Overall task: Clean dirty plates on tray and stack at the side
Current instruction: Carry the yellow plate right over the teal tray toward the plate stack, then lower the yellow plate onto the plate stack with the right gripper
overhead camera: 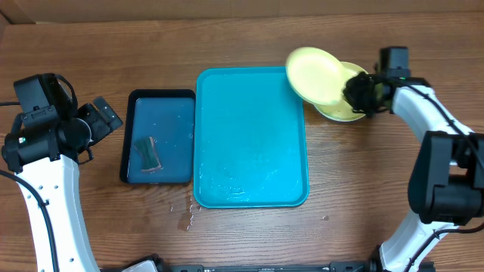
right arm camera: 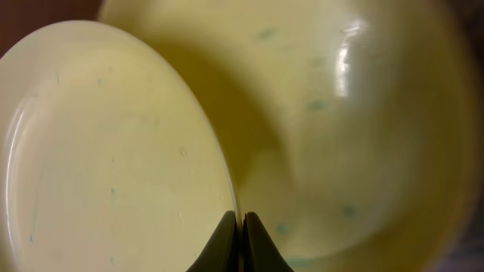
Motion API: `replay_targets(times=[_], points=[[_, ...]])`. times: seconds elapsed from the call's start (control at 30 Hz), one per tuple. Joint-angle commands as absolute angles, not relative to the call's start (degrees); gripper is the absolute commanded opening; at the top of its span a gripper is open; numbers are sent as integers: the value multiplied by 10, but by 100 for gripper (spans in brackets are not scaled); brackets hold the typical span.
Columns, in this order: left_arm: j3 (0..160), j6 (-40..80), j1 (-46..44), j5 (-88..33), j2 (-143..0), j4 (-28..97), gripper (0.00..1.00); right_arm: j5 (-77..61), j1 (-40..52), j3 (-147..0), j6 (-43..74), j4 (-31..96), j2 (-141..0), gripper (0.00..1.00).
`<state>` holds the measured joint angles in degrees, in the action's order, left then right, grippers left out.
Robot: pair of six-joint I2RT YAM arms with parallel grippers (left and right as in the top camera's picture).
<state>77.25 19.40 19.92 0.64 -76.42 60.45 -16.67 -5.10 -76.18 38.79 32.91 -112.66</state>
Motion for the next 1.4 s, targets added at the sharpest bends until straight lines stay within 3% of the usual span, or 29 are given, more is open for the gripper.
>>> replay_targets(times=[0.0,0.23,0.37,0.6,0.93,1.37], points=[[780,199,199,4,-768,604,100,-98,-73,-769,386,353,-1101,4],[780,199,199,4,-768,604,100,-65,-88,-769,386,372,-1101,5],[780,199,199,4,-768,604,100,-65,-88,-769,386,374,-1101,25],[780,199,199,4,-768,604,100,-64,-88,-769,386,381,-1101,41],[780,199,199,4,-768,604,100,-50,-87,-768,386,405,-1103,52],[780,199,199,4,-768,604,100,-52,-63,-736,386,425,-1104,57]])
